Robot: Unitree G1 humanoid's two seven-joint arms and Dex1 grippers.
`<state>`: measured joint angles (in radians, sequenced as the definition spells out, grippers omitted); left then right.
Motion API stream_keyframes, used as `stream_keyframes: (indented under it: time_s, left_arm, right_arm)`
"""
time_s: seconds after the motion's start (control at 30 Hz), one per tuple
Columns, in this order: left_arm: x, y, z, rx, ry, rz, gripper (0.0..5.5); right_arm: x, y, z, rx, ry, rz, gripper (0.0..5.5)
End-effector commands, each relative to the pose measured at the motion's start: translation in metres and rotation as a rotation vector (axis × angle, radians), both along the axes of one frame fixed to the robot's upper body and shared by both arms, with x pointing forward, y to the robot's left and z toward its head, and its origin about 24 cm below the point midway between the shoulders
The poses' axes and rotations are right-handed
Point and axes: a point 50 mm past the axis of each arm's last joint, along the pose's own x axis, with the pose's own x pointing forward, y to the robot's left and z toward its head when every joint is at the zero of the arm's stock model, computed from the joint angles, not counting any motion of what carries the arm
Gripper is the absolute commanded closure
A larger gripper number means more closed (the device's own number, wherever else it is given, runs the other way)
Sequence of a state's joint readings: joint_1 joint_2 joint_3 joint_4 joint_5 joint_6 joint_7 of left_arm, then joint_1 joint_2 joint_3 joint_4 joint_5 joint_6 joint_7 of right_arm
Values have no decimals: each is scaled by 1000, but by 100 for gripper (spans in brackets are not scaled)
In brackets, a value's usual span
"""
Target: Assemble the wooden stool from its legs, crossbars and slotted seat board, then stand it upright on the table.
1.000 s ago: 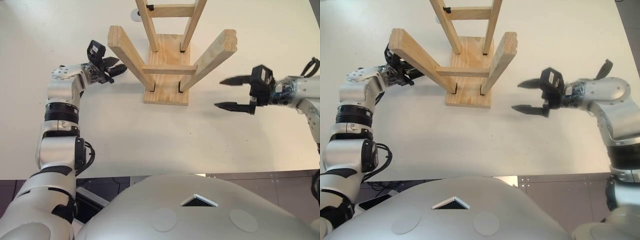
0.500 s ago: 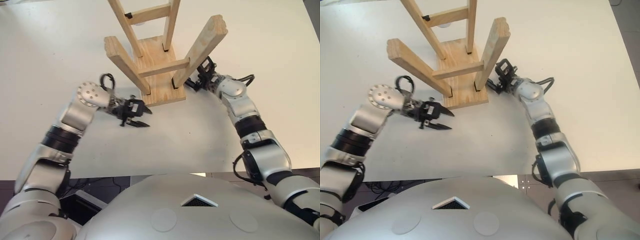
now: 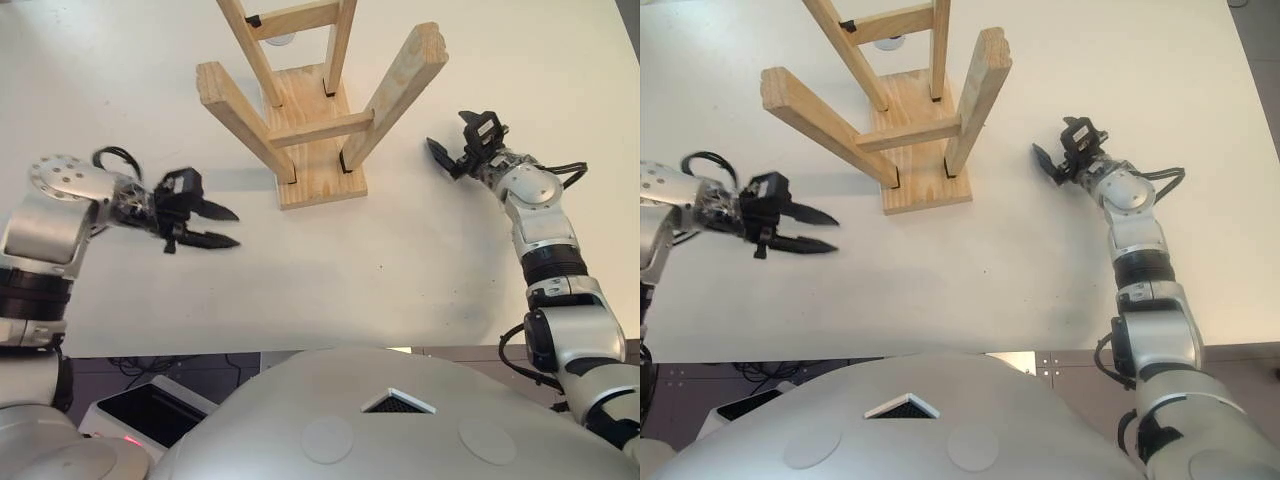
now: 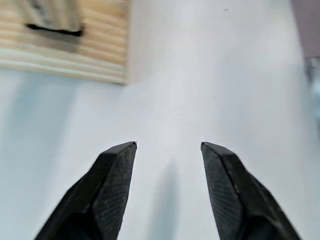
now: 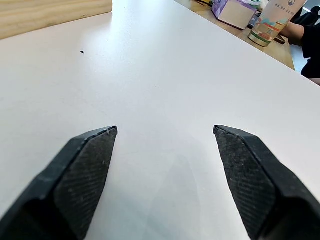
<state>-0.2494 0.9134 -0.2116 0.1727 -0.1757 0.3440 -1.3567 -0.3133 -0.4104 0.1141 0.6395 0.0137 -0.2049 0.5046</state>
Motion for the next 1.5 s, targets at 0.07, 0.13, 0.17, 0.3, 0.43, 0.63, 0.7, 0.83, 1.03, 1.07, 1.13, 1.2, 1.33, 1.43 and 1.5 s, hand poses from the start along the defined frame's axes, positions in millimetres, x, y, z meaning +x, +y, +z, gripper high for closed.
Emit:
stream_keyframes:
  time_s: [0.07, 0.13, 0.17, 0.3, 0.43, 0.63, 0.7, 0.83, 1.03, 1.07, 1.13, 1.2, 1.33, 1.43, 1.5]
  left_arm:
    - [45, -19, -41, 129, -175, 162, 314]
    - [46, -33, -55, 101, -152, 139, 314]
    - [43, -43, -61, 76, -135, 100, 314]
    - [29, -80, -74, -18, -98, -72, 314]
    - [10, -102, -75, -108, -64, -176, 314]
    - [-8, -121, -71, -267, 7, -137, 314]
    - [-11, -99, -69, -261, 46, -87, 314]
    - [4, -41, -55, -160, 29, 46, 314]
    - [70, -5, -12, -129, -278, 286, 314]
    - [79, -4, -10, -93, -340, 305, 314]
    - [94, -7, -7, -16, -460, 343, 314]
    - [104, -12, -6, 14, -547, 398, 314]
    - [118, -28, -7, 50, -651, 462, 314]
    - [123, -45, -12, -86, -591, 578, 314]
    - [122, -56, -18, -212, -517, 618, 314]
  right_arm:
    - [0, 54, -18, 70, 90, 41, 194]
    - [6, 68, -21, 68, 127, 67, 194]
    - [9, 75, -22, 60, 143, 87, 194]
    - [19, 90, -19, 35, 160, 156, 194]
    - [25, 83, -14, 71, 163, 151, 194]
    - [32, 49, 0, 22, 118, 167, 194]
    - [39, 19, 11, -20, 85, 92, 194]
    - [36, -38, 26, -116, 57, -21, 194]
    - [-7, -62, 46, -123, 181, 196, 194]
    - [-18, -57, 48, -114, 225, 266, 194]
    - [-37, -43, 50, -92, 281, 365, 194]
    - [-45, -30, 48, -71, 336, 425, 194]
    - [-61, -13, 35, -78, 435, 486, 194]
    - [-69, 6, 25, -51, 472, 532, 194]
    - [-66, 21, 20, -39, 468, 552, 194]
